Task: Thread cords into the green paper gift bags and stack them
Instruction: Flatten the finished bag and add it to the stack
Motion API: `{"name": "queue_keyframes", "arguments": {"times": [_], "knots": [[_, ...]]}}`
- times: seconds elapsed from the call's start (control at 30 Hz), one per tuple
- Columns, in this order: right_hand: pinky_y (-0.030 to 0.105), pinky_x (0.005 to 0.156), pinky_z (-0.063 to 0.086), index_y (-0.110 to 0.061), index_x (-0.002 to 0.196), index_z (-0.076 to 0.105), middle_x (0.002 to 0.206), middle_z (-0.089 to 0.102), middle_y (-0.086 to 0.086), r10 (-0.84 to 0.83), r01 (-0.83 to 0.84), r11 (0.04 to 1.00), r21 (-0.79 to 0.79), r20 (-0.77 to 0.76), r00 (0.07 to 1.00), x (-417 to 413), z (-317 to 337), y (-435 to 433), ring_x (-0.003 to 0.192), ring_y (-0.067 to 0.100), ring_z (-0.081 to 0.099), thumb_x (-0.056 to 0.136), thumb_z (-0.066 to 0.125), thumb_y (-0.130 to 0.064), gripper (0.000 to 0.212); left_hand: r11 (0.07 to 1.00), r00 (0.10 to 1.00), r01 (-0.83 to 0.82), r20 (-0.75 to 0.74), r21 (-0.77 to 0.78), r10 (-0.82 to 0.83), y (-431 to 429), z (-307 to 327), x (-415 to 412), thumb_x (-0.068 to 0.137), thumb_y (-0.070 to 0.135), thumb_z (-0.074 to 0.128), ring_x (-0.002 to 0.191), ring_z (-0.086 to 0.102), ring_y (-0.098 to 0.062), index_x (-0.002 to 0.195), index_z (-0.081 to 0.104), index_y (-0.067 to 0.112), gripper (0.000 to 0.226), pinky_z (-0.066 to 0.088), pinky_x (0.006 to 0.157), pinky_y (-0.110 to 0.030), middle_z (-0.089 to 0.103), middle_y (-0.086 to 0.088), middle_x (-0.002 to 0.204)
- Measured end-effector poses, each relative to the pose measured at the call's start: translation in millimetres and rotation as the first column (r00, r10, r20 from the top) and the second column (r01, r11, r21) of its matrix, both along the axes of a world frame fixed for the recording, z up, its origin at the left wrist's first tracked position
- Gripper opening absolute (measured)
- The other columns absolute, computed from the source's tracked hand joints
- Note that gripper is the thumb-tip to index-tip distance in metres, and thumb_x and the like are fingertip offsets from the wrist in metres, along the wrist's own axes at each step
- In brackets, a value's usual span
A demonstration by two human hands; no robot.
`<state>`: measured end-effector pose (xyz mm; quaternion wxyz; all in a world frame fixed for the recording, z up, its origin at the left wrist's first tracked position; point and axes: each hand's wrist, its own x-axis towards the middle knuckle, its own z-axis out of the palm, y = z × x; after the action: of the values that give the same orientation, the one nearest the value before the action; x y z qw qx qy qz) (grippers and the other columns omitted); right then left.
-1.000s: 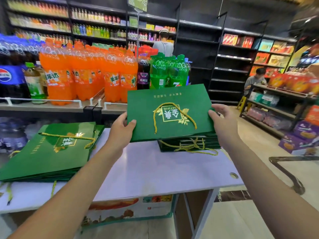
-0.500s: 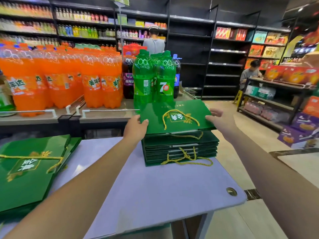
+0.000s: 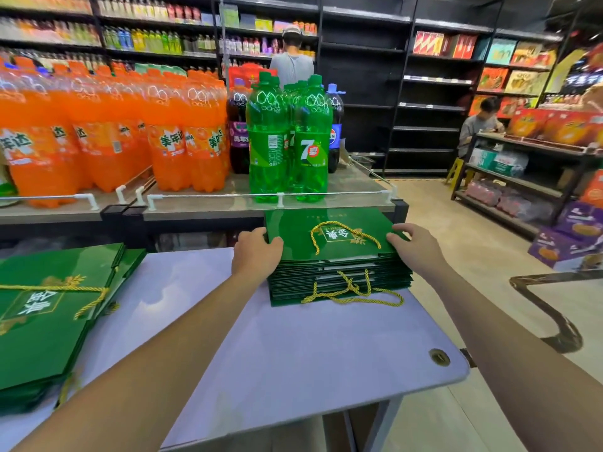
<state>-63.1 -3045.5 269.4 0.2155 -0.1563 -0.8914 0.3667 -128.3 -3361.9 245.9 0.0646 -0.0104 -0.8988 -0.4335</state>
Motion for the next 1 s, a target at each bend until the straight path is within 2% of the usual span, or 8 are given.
{"name": "queue_keyframes", "arguments": {"times": [0.1, 0.17, 0.4, 0.5, 0.63, 0.73, 0.83, 1.0], "knots": [[0.046, 0.102, 0.048, -0.018, 0.129, 0.069, 0.13, 0.067, 0.003, 0.004, 0.038, 0.961, 0.275, -0.149, 0.989, 10, 14, -23, 0.124, 0.03, 0.056, 0.096, 0.061, -0.034, 0.038, 0.998, 0.997, 0.025, -0.073, -0.052, -0.029, -10, 16, 19, 0.083, 0.049, 0.051, 0.114, 0.057, -0.029, 0.122, 0.065, 0.028, 0.046, 0.054, 0.095, -0.048, 0.06, -0.007, 0.129], [0.05, 0.105, 0.046, -0.02, 0.125, 0.07, 0.129, 0.065, 0.002, 0.1, -0.016, 0.942, 0.335, -0.237, 0.966, 16, 20, -51, 0.126, 0.027, 0.053, 0.094, 0.063, -0.029, 0.032, 0.992, 0.988, 0.03, -0.144, -0.127, -0.048, -22, 25, 35, 0.093, 0.037, 0.057, 0.13, 0.047, -0.03, 0.145, 0.052, 0.023, 0.054, 0.048, 0.105, -0.049, 0.049, -0.006, 0.144], [0.039, 0.108, 0.04, -0.017, 0.118, 0.069, 0.126, 0.061, 0.001, 0.483, -0.308, 0.822, 0.479, -0.3, 0.823, 37, 4, -180, 0.123, 0.02, 0.052, 0.09, 0.069, -0.014, 0.029, 0.897, 0.939, -0.053, -0.327, -0.439, -0.105, -112, 36, 86, 0.097, 0.034, 0.06, 0.144, 0.033, -0.024, 0.149, 0.047, 0.027, 0.054, 0.038, 0.112, -0.047, 0.04, 0.001, 0.156], [0.032, 0.108, 0.038, -0.016, 0.12, 0.068, 0.128, 0.058, 0.001, 0.63, -0.484, 0.741, 0.465, -0.233, 0.741, 45, -19, -231, 0.124, 0.019, 0.052, 0.089, 0.069, -0.01, 0.032, 0.848, 0.952, -0.097, -0.296, -0.52, -0.073, -171, 34, 109, 0.098, 0.038, 0.058, 0.149, 0.027, -0.023, 0.148, 0.048, 0.029, 0.052, 0.036, 0.115, -0.048, 0.036, 0.001, 0.16], [0.04, 0.114, 0.038, -0.019, 0.133, 0.062, 0.141, 0.054, 0.0, 0.69, -0.62, 0.664, 0.418, -0.021, 0.724, 47, -56, -284, 0.135, 0.021, 0.047, 0.095, 0.065, -0.027, 0.039, 0.757, 0.984, -0.124, -0.179, -0.642, 0.01, -255, 21, 144, 0.097, 0.057, 0.049, 0.148, 0.032, -0.027, 0.149, 0.045, 0.032, 0.057, 0.039, 0.113, -0.049, 0.04, 0.001, 0.157], [0.042, 0.117, 0.037, -0.022, 0.139, 0.058, 0.148, 0.05, -0.001, 0.681, -0.659, 0.654, 0.37, 0.091, 0.727, 48, -81, -307, 0.139, 0.021, 0.045, 0.094, 0.055, -0.044, 0.05, 0.679, 0.996, -0.035, 0.033, -0.734, 0.086, -292, 3, 169, 0.094, 0.08, 0.028, 0.156, 0.016, -0.028, 0.157, 0.023, 0.049, 0.07, 0.021, 0.12, -0.057, 0.02, 0.002, 0.169], [0.037, 0.113, 0.039, -0.024, 0.135, 0.062, 0.143, 0.055, -0.005, 0.663, -0.656, 0.647, 0.388, 0.141, 0.736, 49, -93, -312, 0.132, 0.019, 0.051, 0.097, 0.06, -0.038, 0.04, 0.673, 0.988, 0.065, 0.143, -0.737, 0.061, -304, -14, 185, 0.085, 0.088, 0.012, 0.159, 0.002, -0.026, 0.158, 0.004, 0.054, 0.081, 0.005, 0.124, -0.063, 0.003, 0.006, 0.173], [0.036, 0.104, 0.045, -0.024, 0.121, 0.069, 0.125, 0.064, -0.008, 0.675, -0.661, 0.646, 0.382, 0.12, 0.728, 47, -93, -311, 0.118, 0.016, 0.057, 0.098, 0.06, -0.03, 0.025, 0.712, 0.995, 0.093, 0.086, -0.696, -0.047, -306, -19, 197, 0.07, 0.102, 0.013, 0.158, 0.008, -0.02, 0.153, 0.025, 0.055, 0.096, 0.003, 0.124, -0.063, 0.014, 0.011, 0.171]]}}
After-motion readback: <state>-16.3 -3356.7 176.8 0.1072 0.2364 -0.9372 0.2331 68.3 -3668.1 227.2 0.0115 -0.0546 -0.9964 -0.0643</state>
